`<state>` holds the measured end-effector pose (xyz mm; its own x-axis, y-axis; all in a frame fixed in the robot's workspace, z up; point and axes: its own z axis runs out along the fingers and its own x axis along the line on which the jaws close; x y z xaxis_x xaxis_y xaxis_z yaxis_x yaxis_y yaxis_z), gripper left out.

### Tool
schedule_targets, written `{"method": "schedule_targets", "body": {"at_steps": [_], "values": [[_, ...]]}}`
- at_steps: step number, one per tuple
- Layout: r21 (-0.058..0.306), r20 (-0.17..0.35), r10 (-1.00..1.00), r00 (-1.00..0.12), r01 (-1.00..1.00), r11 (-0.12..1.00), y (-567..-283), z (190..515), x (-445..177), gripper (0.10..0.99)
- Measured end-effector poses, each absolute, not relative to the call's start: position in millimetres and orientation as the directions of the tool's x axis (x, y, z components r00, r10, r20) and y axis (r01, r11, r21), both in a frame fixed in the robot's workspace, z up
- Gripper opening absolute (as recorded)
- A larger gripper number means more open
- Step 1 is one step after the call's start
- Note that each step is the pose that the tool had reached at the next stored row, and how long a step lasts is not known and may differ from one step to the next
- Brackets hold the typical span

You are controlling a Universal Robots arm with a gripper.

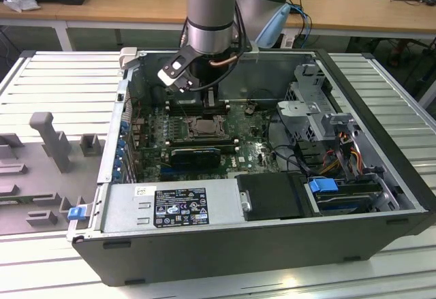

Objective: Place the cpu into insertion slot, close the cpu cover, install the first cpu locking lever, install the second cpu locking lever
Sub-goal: 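Install the first cpu locking lever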

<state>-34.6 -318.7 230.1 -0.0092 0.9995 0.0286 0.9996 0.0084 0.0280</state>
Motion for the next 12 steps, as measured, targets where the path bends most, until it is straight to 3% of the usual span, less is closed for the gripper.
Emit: {"method": "schedule_targets", "body": {"at_steps": [12], "values": [[0.028,0.028,1.000,-0.009,1.000,0.008,-319,264,-35,0.106]]}}
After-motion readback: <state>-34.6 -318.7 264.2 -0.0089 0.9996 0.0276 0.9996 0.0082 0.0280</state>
